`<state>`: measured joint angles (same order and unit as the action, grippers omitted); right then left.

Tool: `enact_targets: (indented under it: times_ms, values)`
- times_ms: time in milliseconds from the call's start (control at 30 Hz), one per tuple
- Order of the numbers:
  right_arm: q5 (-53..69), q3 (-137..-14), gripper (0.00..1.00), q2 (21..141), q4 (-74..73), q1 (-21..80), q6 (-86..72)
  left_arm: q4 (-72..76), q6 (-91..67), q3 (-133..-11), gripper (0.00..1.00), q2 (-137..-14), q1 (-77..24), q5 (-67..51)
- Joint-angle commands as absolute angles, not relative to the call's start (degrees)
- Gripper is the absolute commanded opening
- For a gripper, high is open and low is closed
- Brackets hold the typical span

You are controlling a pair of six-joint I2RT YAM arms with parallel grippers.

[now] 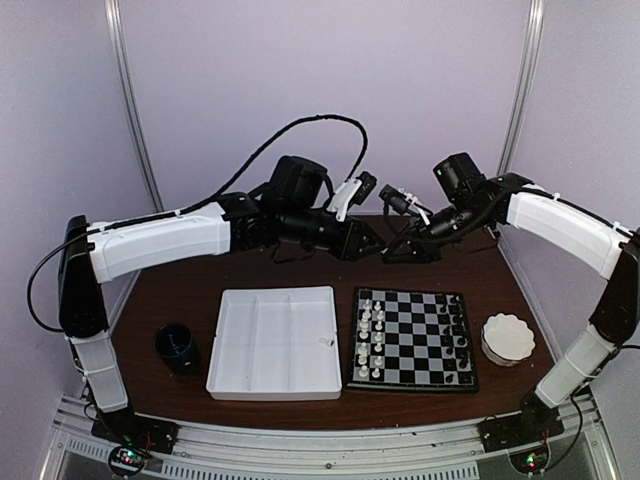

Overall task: Set up the chess pieces on the board
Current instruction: Pass from the right arm to the left

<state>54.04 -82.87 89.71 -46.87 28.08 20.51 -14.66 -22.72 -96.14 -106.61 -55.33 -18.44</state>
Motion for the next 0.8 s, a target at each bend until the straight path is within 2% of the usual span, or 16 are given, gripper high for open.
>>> enact_targets:
  times_ms: [0,167,467,767]
  values:
    - [55.6,-83.1,0.12,90.2,-45.6,27.5,19.5,-13.3,-23.5,-97.2,0.31,-106.5,-55.4,-19.0]
    - [55.7,-83.1,0.12,90.1,-45.4,27.3,19.4,-13.5,-23.6,-97.5,0.24,-107.1,-55.3,-19.4]
    - [55.9,-83.1,0.12,90.2,-44.9,27.2,18.7,-14.0,-24.7,-98.9,0.2,-108.4,-55.4,-21.0]
    - [55.5,-82.6,0.14,90.1,-44.6,27.0,18.9,-14.5,-24.3,-99.6,0.07,-109.3,-55.3,-20.6]
